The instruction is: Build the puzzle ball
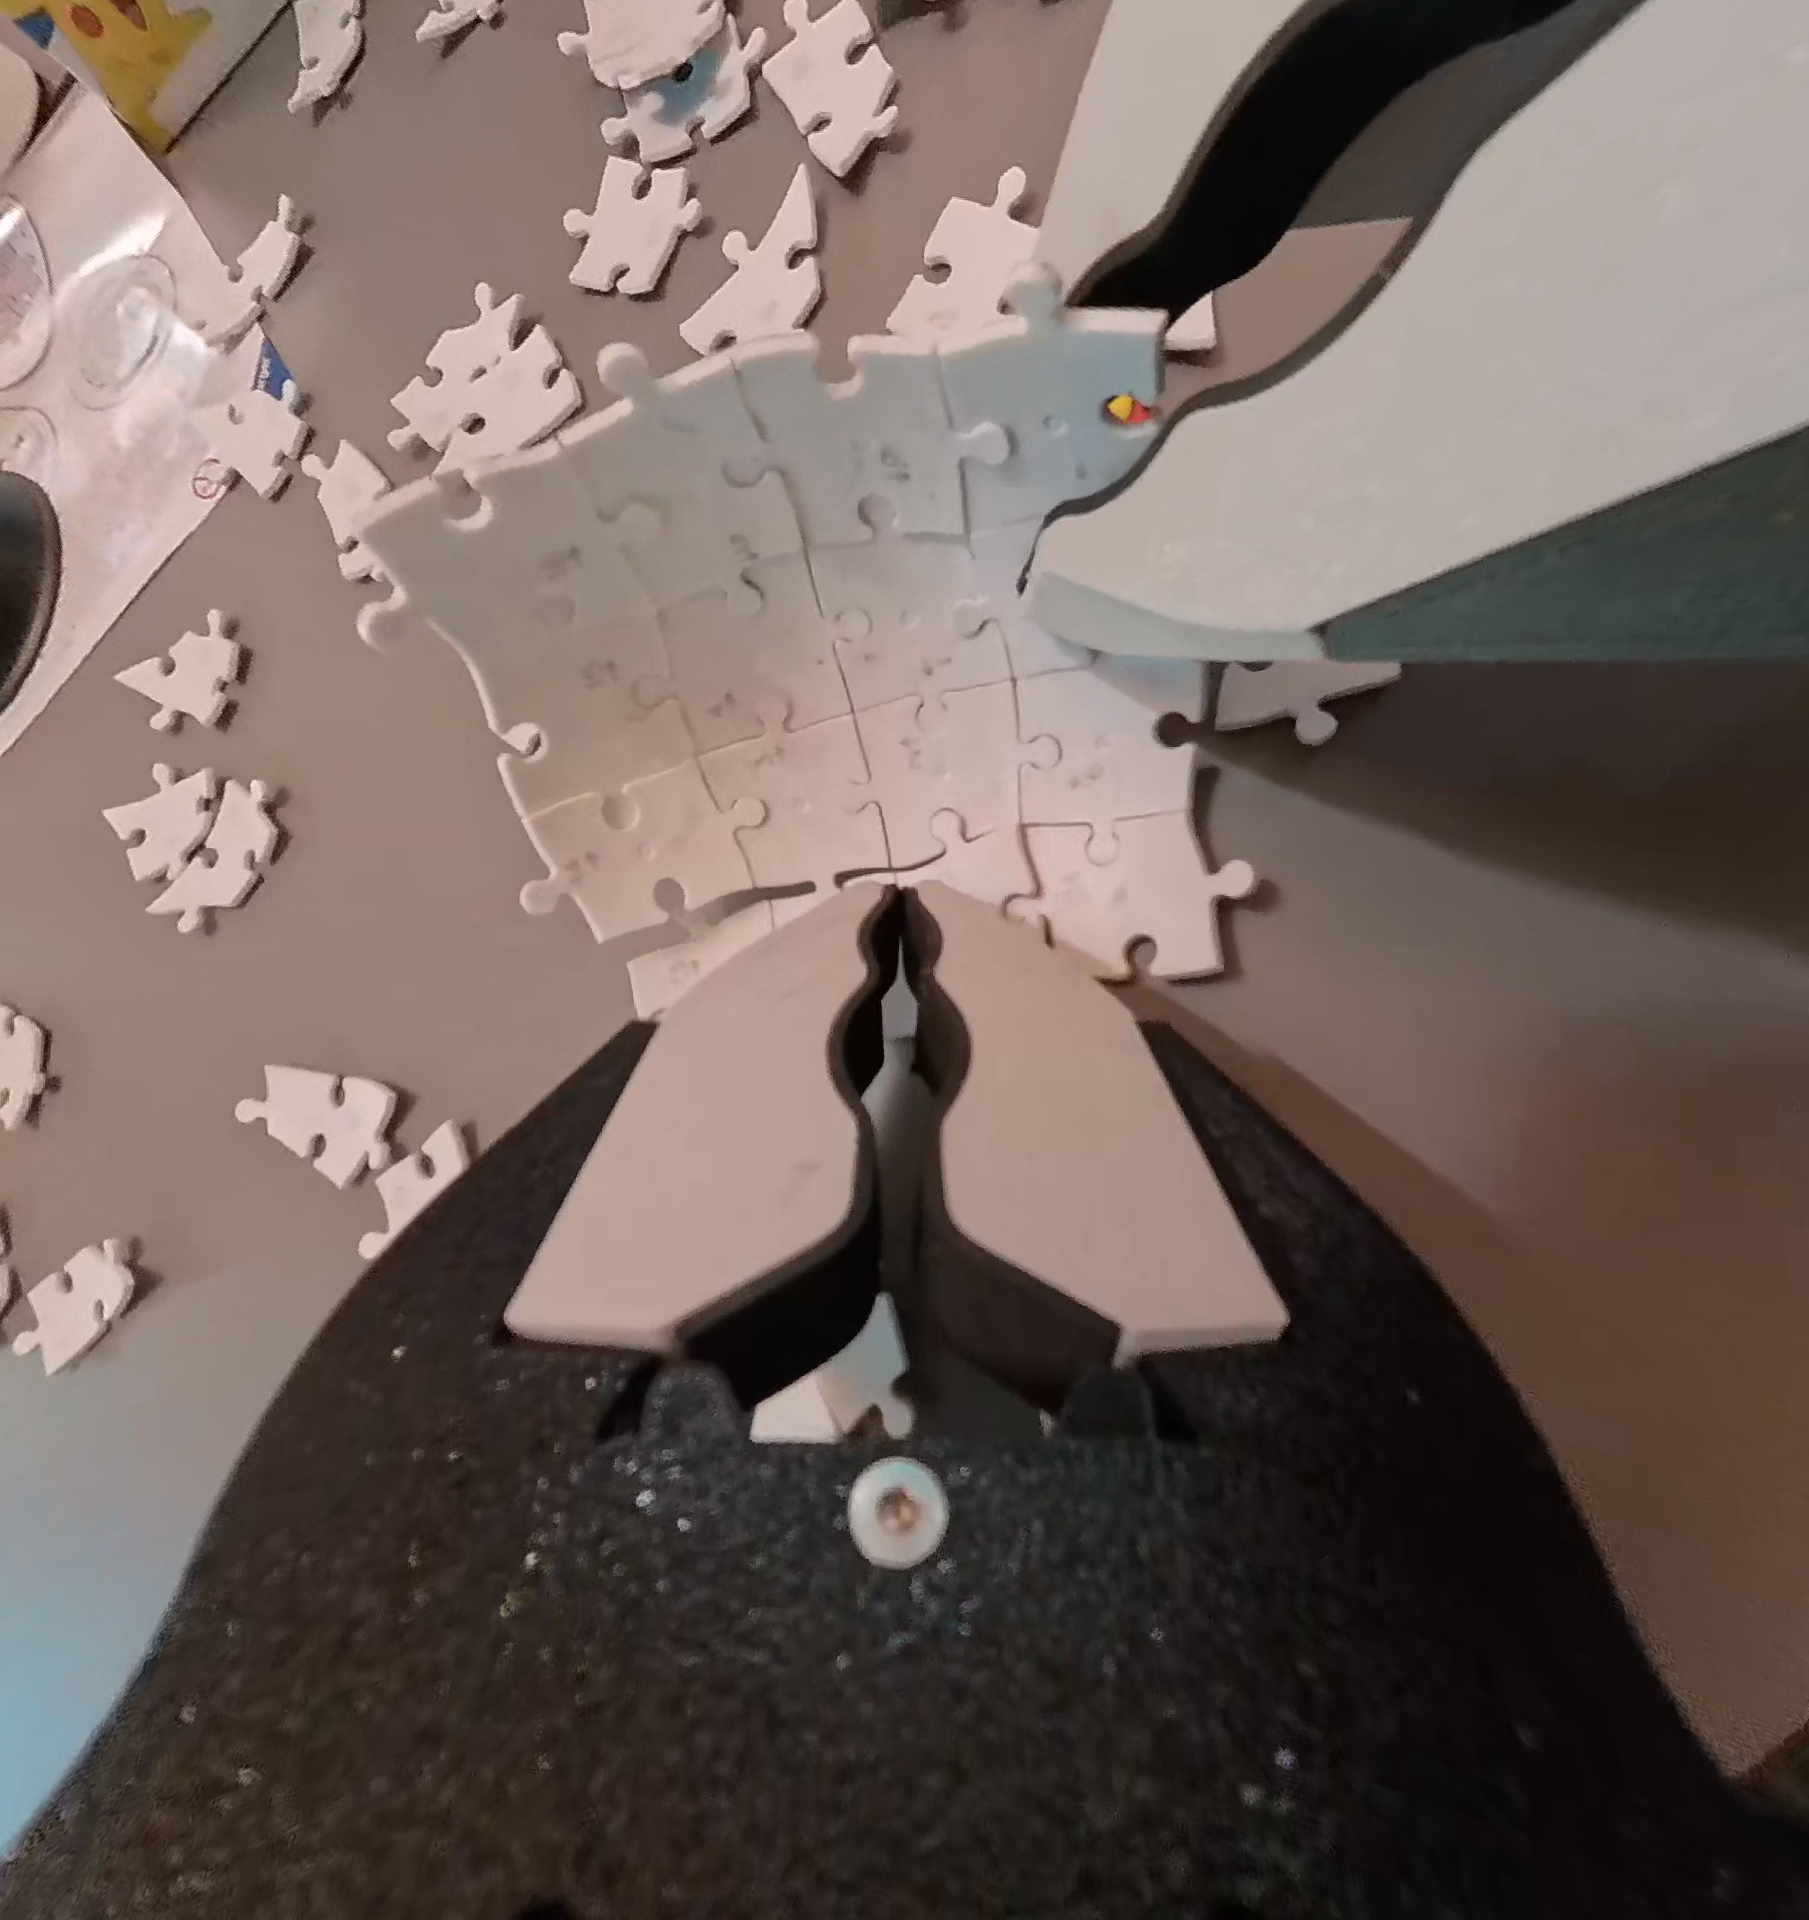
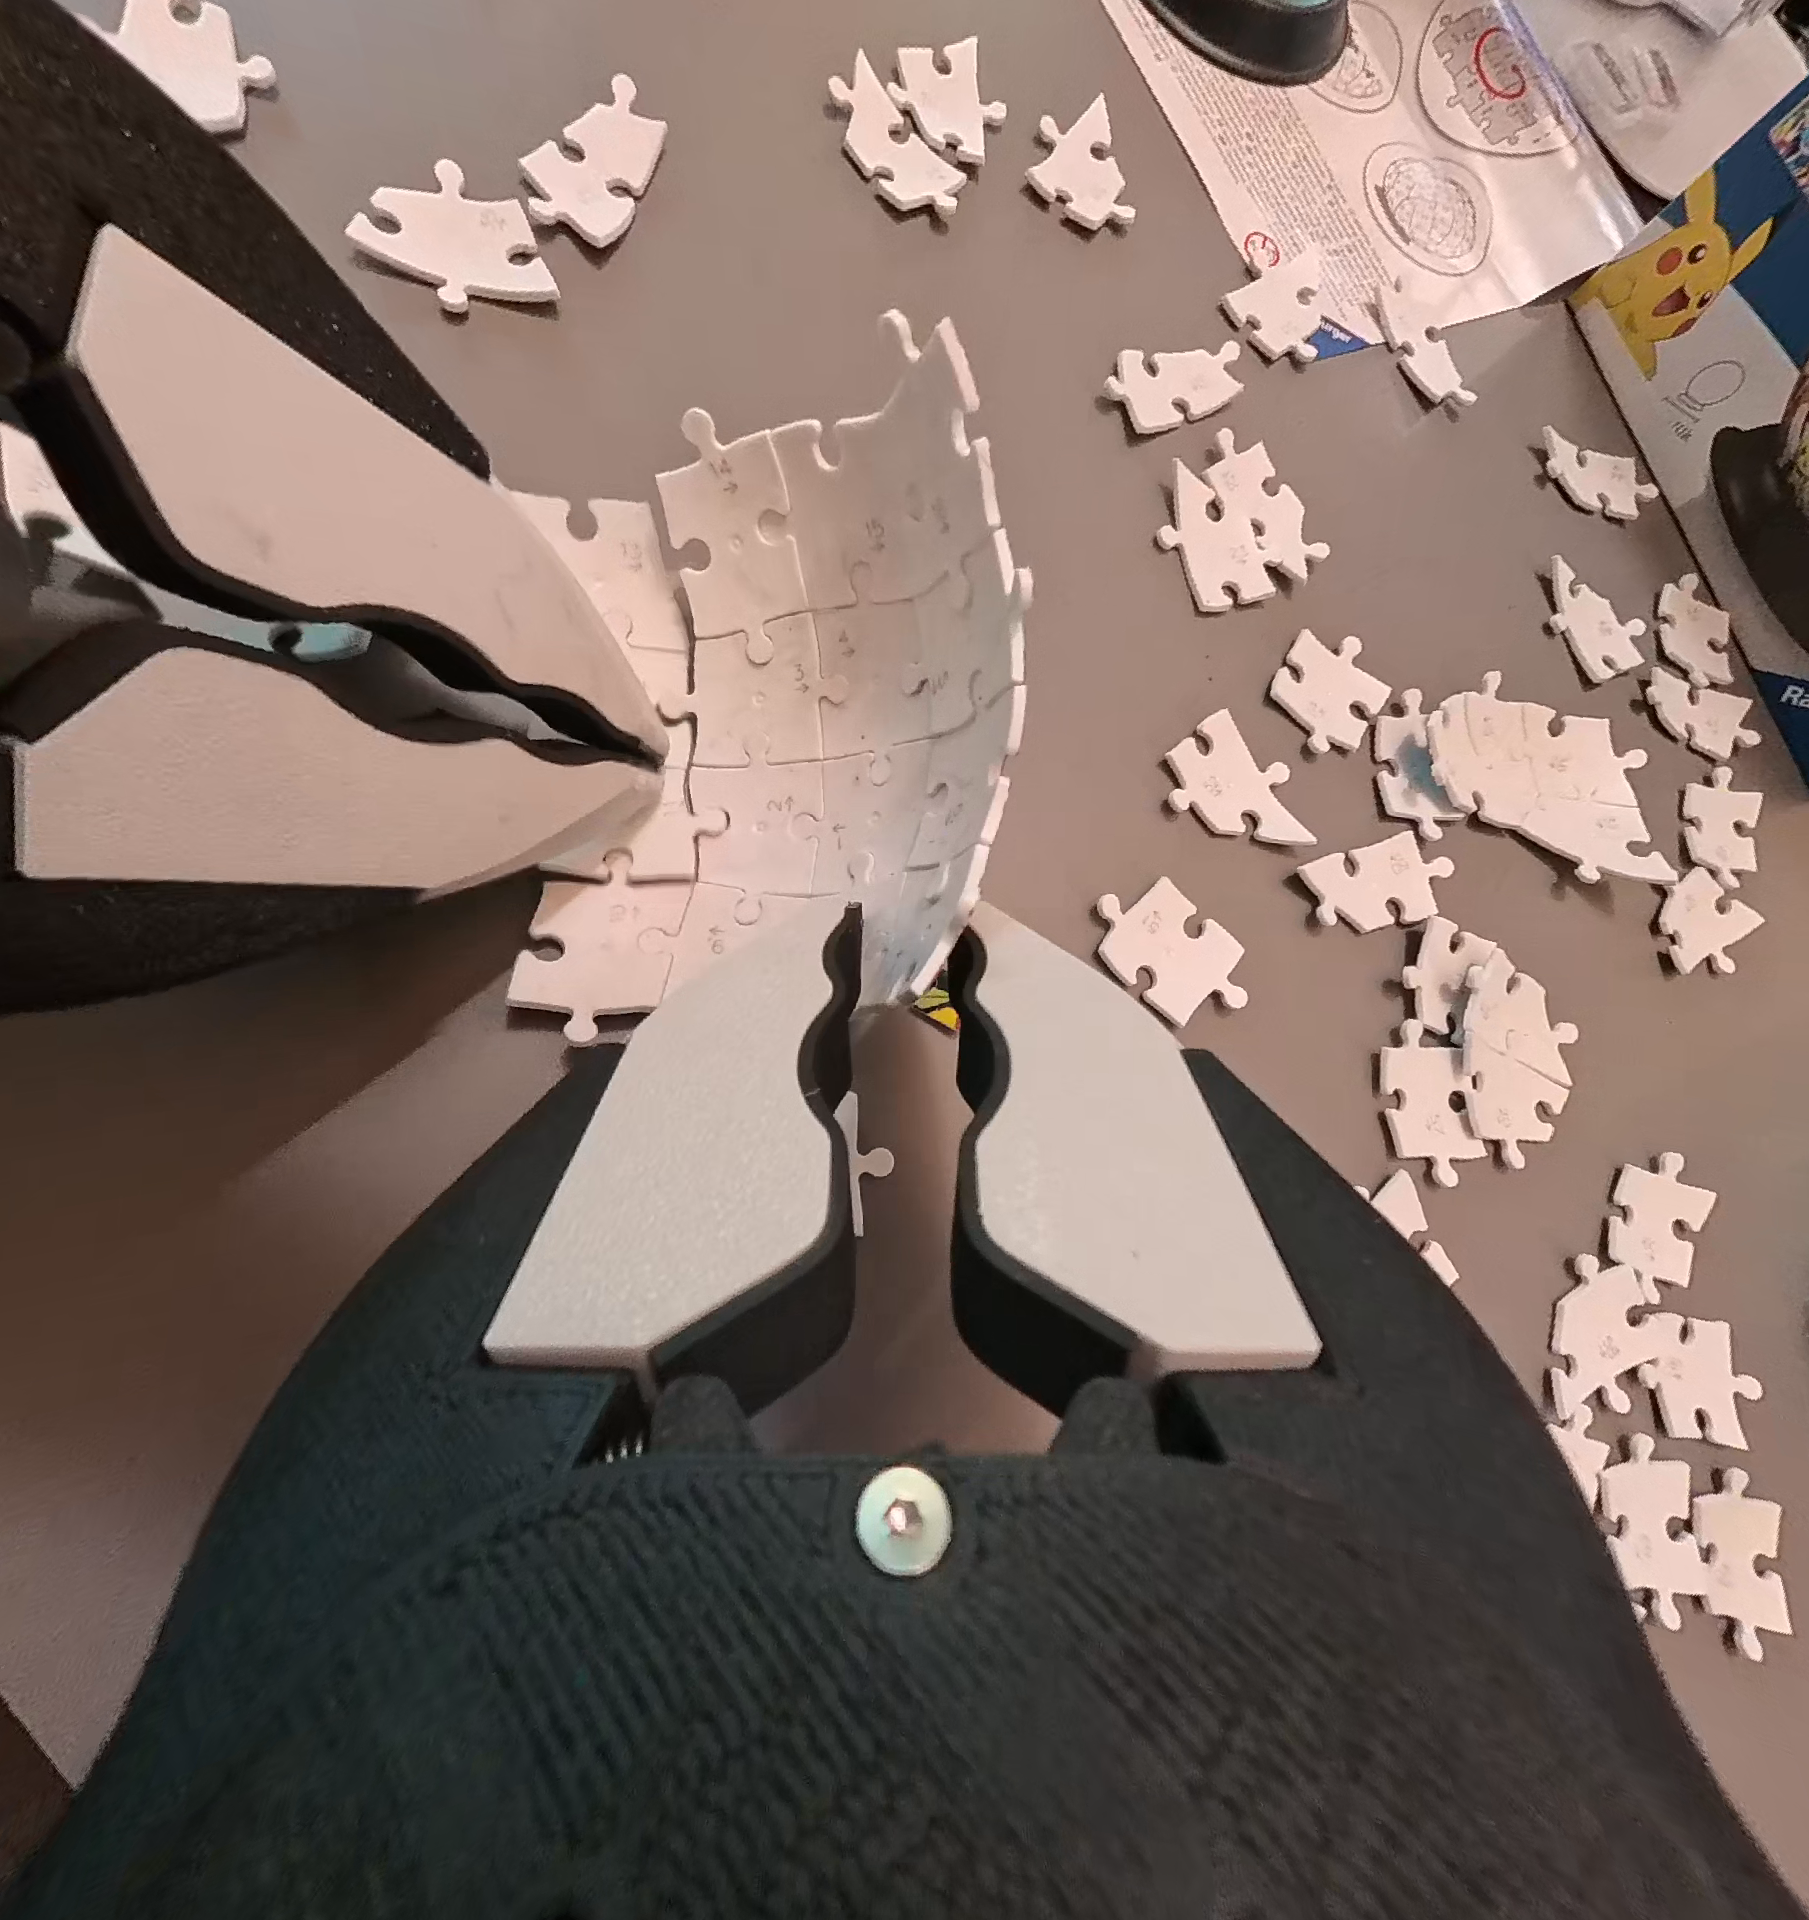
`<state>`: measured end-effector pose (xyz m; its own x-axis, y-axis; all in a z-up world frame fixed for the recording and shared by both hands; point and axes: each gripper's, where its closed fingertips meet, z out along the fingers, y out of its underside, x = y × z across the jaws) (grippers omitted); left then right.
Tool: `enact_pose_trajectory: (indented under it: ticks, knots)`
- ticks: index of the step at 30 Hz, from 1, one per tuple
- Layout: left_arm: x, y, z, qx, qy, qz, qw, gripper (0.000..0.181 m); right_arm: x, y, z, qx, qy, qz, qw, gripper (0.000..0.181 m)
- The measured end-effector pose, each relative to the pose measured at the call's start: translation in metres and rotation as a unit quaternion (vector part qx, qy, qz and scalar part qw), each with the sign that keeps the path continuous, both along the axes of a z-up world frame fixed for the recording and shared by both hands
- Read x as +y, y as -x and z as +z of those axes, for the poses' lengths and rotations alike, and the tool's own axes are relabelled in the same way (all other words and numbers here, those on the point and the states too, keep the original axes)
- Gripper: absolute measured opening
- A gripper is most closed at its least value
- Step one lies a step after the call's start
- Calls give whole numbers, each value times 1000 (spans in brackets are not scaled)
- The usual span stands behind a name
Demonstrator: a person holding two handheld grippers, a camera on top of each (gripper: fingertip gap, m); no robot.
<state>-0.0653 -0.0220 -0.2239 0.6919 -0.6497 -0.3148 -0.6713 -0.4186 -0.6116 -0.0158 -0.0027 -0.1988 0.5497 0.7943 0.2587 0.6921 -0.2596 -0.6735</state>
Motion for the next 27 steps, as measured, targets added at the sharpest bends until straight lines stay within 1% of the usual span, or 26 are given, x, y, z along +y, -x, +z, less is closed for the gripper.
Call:
enact_pose_trajectory:
  ticks: [4,11,17,20,22,27]
  knots:
    - [1,0,0,-6,-4,-1,1000,0,0,0,0,1,1,-1,1000,16]
    - [-1,0,0,22,-10,-40,999,0,0,-1,-1,2,4,-2,1000,16]
    - [-2,-1,1,17,-10,-42,999,0,0,-1,-1,1,3,-2,1000,16]
    - [0,-5,11,1,-28,-45,999,1,0,-1,-1,2,4,-1,1000,16]
    - [0,-10,13,-17,-24,-54,998,0,1,-1,-1,3,4,-1,1000,16]
    - [-1,-12,1,-32,7,-52,998,0,1,-1,-2,2,4,-2,1000,17]
